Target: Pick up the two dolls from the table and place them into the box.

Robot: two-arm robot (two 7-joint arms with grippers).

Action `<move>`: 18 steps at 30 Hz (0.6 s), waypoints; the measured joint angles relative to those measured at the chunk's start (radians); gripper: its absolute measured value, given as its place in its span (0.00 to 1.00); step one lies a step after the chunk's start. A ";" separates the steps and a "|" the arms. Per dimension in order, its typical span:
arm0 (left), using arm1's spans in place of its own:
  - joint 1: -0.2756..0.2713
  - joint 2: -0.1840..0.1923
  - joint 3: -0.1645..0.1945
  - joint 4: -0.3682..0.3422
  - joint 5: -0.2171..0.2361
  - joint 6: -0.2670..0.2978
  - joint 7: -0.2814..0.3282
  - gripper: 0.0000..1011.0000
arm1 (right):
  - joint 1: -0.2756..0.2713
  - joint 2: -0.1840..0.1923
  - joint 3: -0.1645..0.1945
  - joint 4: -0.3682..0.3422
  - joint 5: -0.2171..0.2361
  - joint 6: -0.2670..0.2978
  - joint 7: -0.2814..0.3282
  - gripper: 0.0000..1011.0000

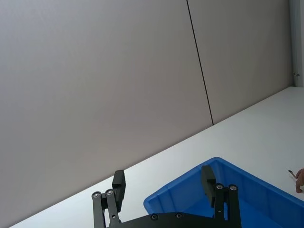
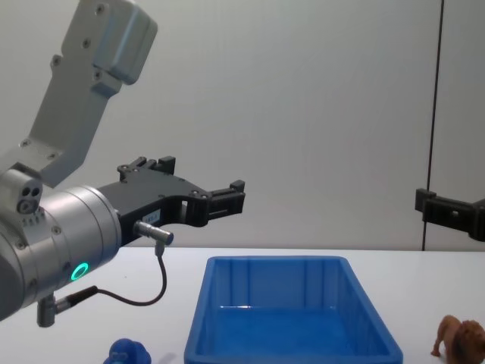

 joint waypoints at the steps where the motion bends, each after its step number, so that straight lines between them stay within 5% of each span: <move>1: 0.000 0.000 0.000 0.000 0.000 0.000 0.000 0.99 | 0.000 0.000 0.000 0.000 0.000 0.000 0.000 0.99; 18: 0.000 0.000 0.000 0.000 0.000 0.000 0.000 0.99 | 0.000 0.000 0.000 0.000 0.000 0.000 0.000 0.99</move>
